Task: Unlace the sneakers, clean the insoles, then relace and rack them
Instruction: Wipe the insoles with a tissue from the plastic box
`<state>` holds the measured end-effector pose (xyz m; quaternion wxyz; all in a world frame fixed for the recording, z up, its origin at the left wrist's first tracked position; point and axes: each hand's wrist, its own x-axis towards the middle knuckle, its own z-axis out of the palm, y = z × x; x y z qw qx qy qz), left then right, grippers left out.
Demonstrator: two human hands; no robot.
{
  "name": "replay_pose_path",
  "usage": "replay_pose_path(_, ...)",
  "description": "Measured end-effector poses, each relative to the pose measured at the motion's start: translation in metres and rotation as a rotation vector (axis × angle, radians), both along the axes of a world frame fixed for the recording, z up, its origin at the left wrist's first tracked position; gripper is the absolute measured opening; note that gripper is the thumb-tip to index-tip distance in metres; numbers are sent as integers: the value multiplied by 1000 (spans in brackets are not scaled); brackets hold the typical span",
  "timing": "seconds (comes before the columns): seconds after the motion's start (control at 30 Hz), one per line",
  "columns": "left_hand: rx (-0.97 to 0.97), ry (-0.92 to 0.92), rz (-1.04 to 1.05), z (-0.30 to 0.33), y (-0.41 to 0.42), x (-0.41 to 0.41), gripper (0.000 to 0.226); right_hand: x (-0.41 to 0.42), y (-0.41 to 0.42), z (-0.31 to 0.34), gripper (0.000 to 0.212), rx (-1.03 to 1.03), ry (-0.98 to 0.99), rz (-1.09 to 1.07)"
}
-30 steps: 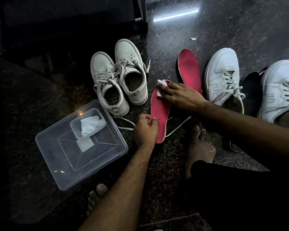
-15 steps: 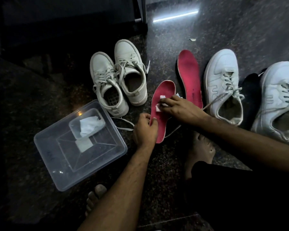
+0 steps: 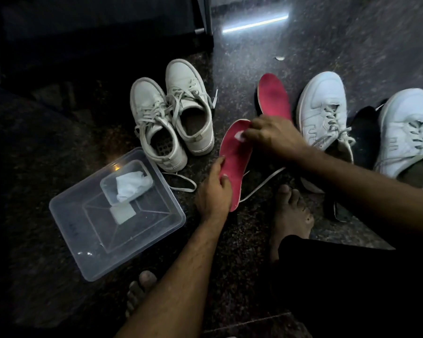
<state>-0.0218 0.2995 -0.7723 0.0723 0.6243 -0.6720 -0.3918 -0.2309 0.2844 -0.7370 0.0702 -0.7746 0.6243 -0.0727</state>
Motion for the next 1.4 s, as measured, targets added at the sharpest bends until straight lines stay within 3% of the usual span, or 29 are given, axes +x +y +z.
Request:
replay_pose_path(0.1,-19,-6,-13,-4,-1,1,52,22,14,-7,37,75,11,307)
replay_pose_path(0.13,-18,-5,-19,-4,0,1,52,25,14,-8,38,114,25,313)
replay_pose_path(0.27,3,17,-25,-5,-1,2,52,10,-16,-4,30,88,56,-87)
replay_pose_path(0.33,30,40,-1,-5,-1,4,49,6,-25,3,22,70,60,-147)
replay_pose_path(0.43,56,65,67,-9,-1,4,40,26,-19,2,18,-60,35,130)
replay_pose_path(0.53,71,8,85,-12,-3,3,38,47,-9,-12,31,-13,56,352)
replay_pose_path(0.8,90,129,180,-22,-4,2,15,9,-27,-5,34,22,64,-105)
replay_pose_path(0.87,103,146,211,-25,-5,0,13,14,-15,-3,33,-35,23,12)
replay_pose_path(0.93,115,156,230,-28,-8,-1,10,29,2,-11,29,-67,7,281)
replay_pose_path(1.0,113,175,238,-31,-8,-2,9,41,16,-18,32,32,15,391)
replay_pose_path(1.27,115,225,258,-35,-7,-2,15,-1,-17,-26,40,102,-36,-109)
replay_pose_path(1.33,116,234,275,-33,-7,-3,15,10,-11,-20,38,86,-55,-14)
replay_pose_path(1.4,103,241,288,-32,-7,-4,14,26,5,-16,34,101,-74,226)
